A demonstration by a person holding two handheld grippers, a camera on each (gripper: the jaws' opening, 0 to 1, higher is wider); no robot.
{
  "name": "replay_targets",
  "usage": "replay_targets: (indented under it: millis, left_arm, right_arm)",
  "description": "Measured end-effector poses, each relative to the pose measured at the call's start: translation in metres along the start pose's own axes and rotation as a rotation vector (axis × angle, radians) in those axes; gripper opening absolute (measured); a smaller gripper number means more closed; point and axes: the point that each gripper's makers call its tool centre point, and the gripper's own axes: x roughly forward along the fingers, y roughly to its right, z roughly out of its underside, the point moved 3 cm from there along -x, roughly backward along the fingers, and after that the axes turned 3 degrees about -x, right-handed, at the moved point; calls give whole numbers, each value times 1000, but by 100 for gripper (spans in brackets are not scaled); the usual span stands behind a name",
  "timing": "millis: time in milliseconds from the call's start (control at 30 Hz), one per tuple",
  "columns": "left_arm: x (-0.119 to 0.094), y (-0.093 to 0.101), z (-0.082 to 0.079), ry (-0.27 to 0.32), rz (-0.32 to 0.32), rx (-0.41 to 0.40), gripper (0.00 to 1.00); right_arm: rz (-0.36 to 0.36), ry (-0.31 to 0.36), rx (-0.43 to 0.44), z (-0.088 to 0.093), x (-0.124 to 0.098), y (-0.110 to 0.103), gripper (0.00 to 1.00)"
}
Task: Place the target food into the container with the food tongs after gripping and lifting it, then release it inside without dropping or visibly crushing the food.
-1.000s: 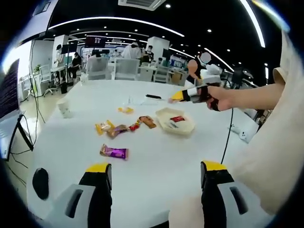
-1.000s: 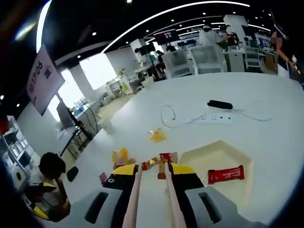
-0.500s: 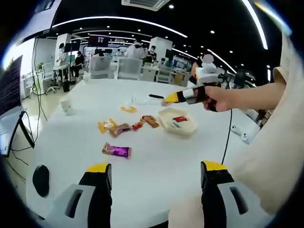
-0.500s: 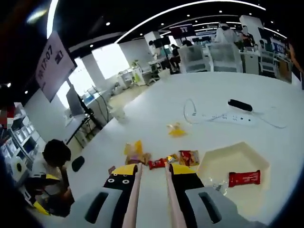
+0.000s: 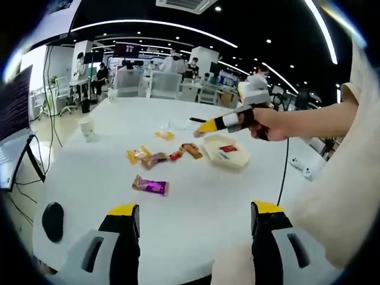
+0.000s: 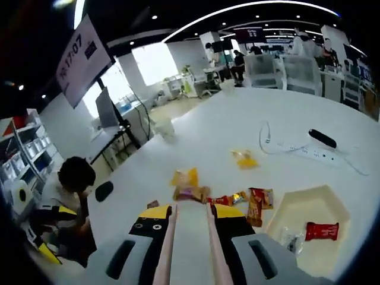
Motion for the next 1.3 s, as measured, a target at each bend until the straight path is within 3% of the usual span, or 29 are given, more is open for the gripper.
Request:
replay_targets:
  millis: [767, 1300]
  left_arm:
    - [-4, -20, -5, -3, -11, -13, 76]
    - [-9, -31, -1, 5, -49, -56, 76]
  right_arm:
    - [-95, -76, -158, -4, 43, -56, 27]
    - [-151, -128, -218, 2, 68, -74, 27]
